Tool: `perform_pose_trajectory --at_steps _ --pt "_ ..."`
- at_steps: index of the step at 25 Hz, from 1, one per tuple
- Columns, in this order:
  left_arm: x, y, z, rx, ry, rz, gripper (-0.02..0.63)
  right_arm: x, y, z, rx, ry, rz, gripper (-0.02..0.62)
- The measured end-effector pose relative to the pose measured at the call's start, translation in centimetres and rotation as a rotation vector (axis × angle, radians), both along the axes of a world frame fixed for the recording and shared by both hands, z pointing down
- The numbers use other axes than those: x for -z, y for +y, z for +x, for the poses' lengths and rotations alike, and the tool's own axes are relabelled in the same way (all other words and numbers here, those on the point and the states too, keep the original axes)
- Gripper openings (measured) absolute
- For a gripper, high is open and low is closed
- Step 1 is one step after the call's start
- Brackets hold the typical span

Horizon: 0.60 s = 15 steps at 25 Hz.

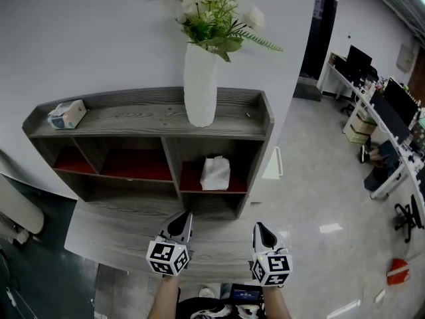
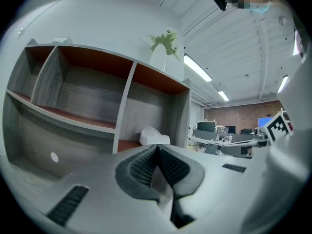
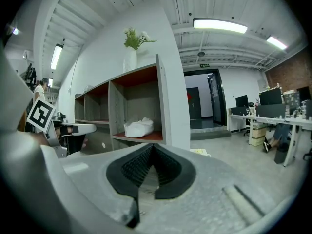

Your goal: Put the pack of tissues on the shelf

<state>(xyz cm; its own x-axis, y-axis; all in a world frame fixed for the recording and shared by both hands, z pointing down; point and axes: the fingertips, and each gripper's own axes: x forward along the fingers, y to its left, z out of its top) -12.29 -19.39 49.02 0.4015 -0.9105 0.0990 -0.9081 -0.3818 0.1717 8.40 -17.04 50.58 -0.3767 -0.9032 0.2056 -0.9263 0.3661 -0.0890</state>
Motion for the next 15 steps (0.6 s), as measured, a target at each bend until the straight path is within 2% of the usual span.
perform_pose_trajectory --at_steps 3,8,15 --pt "0.2 0.8 -0.1 -0.005 -0.017 0.005 0.008 0.1 0.9 -0.4 0.005 -0.003 0.002 0.004" --pt "0.9 1.7 0.1 -0.037 0.024 0.021 0.008 0.5 1.8 -0.3 -0.003 -0.004 0.016 0.005" --pt "1.0 2.1 0.5 -0.051 0.023 0.020 0.008 0.9 2.4 0.0 -0.010 -0.004 0.028 0.005"
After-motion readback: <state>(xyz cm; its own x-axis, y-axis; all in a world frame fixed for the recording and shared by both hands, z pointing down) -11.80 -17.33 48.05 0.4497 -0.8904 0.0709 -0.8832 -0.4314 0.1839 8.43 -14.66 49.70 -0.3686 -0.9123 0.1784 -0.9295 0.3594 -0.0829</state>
